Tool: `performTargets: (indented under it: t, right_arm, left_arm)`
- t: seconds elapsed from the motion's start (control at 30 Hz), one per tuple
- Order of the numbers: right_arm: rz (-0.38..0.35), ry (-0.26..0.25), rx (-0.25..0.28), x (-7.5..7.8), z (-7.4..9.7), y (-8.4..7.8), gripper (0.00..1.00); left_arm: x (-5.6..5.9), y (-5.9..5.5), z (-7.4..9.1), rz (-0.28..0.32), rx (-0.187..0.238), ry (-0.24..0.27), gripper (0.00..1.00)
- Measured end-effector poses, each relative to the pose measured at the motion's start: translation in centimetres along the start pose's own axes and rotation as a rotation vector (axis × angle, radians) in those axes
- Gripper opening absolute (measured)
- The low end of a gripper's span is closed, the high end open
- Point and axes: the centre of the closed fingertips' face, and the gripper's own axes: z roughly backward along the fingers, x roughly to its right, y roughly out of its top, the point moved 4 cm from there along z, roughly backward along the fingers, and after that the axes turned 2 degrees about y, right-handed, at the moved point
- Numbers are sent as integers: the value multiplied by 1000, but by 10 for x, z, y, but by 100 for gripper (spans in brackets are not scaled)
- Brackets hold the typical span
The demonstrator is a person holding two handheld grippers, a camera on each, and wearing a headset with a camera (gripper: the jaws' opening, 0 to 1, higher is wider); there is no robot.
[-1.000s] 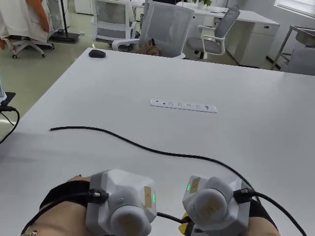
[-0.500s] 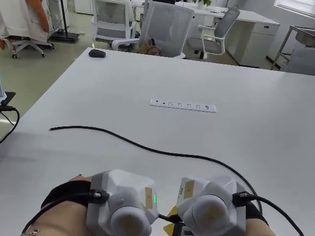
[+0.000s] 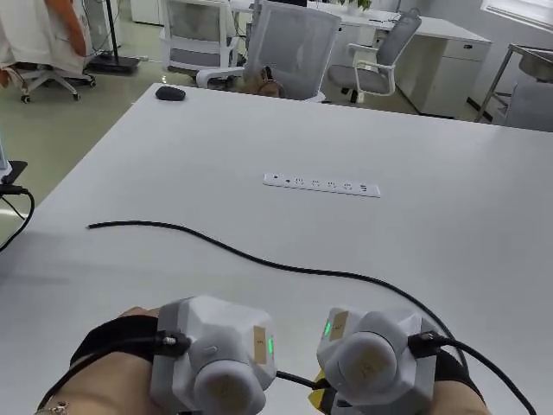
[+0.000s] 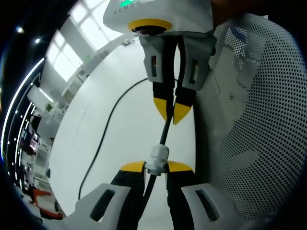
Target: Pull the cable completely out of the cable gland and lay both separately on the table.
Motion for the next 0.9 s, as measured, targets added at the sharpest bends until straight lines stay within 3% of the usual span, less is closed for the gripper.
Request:
performTargets:
  t: [0.3,0.37,0.43,0.57,0.67,0.77,0.9]
  right_arm:
    - [3,1,-3,-1,1,0,4]
    - [8,-2,8,-1,2,2,9]
    - [1,14,42,-4,2,8,18]
    - [56,48,138,-13,4,27,20]
    - [75,56,155,-17,6,32,18]
    - [92,58,157,-16,6,32,5]
    - [86,62,164,-16,7,32,3]
  left_arm:
    - [1,0,1,0,-8,1,18]
    - [1,0,1,4,-10,0,18]
    - [1,0,1,6,-6,-2,18]
    - [3,2,1,2,-1,-10,18]
    - [3,4,1,-1,7,-10,18]
    - [6,8,1,-3,31,-26,18]
    - [6,8,-1,-5,35,-28,18]
